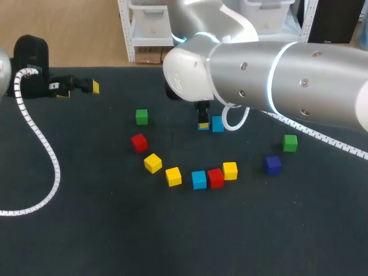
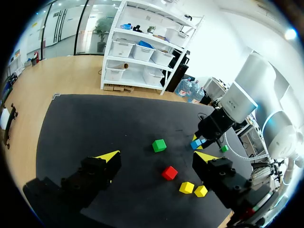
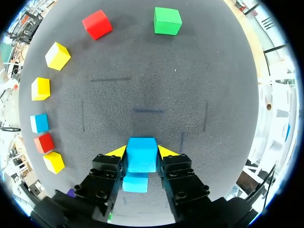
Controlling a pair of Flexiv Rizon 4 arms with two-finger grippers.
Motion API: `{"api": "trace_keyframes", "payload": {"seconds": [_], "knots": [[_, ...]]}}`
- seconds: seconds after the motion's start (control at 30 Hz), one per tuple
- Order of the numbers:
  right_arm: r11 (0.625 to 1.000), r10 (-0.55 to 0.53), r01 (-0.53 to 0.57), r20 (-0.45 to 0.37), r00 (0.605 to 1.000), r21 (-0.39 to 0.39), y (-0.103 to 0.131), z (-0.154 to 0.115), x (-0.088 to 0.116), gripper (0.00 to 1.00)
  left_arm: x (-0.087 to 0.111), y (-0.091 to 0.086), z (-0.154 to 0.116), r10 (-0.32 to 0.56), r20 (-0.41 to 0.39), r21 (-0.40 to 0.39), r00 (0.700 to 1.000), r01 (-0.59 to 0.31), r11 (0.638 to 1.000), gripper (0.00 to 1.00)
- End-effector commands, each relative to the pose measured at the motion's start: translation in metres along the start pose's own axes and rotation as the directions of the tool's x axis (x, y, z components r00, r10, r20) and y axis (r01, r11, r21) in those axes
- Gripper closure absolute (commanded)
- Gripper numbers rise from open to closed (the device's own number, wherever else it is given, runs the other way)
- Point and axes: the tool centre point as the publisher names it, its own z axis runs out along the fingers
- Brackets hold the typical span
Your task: Place the blue cubes, place green cubes on the blue cubes, place the yellow cubes on the green cubes, then place the red cubes on the yellow cubes, and place purple cube on the red cubes.
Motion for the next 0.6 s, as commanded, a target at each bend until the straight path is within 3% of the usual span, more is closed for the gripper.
{"api": "trace_keyframes", "payload": {"seconds": [0.03,0.6], "knots": [[1.000,0.003,-0.003,0.010,1.000,0.002,0.005,-0.002,0.003,0.87,0.000,0.001,0.000,0.000,0.001,0.002,1.000,0.000,1.000,0.00],[1.000,0.014,-0.014,0.017,1.000,-0.004,0.015,0.002,0.005,0.82,0.000,0.001,0.000,0.000,0.001,0.002,1.000,0.000,1.000,0.00]]}}
